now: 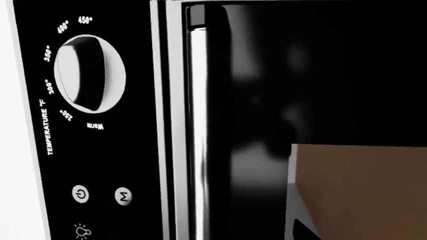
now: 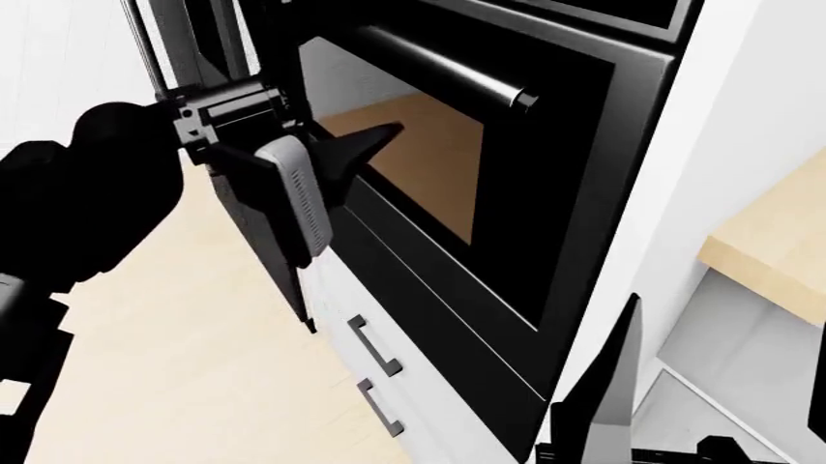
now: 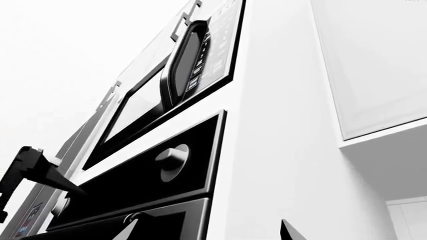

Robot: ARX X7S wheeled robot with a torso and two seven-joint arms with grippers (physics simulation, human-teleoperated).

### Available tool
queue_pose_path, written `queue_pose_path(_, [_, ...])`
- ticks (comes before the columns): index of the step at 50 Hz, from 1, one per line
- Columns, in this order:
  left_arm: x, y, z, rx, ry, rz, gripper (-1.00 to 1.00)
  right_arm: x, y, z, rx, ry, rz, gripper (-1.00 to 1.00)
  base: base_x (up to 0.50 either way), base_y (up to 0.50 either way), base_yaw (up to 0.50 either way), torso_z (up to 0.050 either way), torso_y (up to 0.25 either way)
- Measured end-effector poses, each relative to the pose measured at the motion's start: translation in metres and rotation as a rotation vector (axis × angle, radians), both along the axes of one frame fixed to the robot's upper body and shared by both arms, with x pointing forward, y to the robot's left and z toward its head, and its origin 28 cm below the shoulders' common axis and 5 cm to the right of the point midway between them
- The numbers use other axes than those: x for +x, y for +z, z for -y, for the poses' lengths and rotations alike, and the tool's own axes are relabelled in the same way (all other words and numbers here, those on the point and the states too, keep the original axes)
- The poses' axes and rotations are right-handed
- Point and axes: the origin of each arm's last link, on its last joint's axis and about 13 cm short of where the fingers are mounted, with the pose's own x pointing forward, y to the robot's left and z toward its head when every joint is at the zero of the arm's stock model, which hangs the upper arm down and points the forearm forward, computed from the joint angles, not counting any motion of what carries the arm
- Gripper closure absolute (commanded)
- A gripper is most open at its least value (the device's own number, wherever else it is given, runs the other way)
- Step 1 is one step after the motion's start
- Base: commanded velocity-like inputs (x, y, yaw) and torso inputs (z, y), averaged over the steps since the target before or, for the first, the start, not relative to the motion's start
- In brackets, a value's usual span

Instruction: Open the oven door

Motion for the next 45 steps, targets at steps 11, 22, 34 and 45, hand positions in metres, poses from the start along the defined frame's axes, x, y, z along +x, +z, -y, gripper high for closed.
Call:
queue_pose_path(11, [0.005,0.001,0.002,0.035,0.008,0.003,-1.0,0.0,0.0,0.0,-0.004,0.0,0.001,-1.0,0.0,0.0,0.0,0.0,0.0])
queue_pose_path(22, [0.01,0.001,0.006,0.045,0.013,-0.003,-1.0,0.0,0.0,0.0,-0.004,0.0,0.0,-1.0,0.0,0.0,0.0,0.0,0.0])
queue_pose_path(34, [0.014,0.002,0.011,0.046,0.009,-0.009,-1.0,0.001,0.0,0.0,-0.002,-0.001,-0.001,-1.0,0.0,0.0,0.0,0.0,0.0])
queue_pose_path(45, [0.018,0.003,0.015,0.043,0.004,-0.012,-1.0,0.001,0.0,0.001,0.001,-0.002,-0.002,-1.0,0.0,0.0,0.0,0.0,0.0])
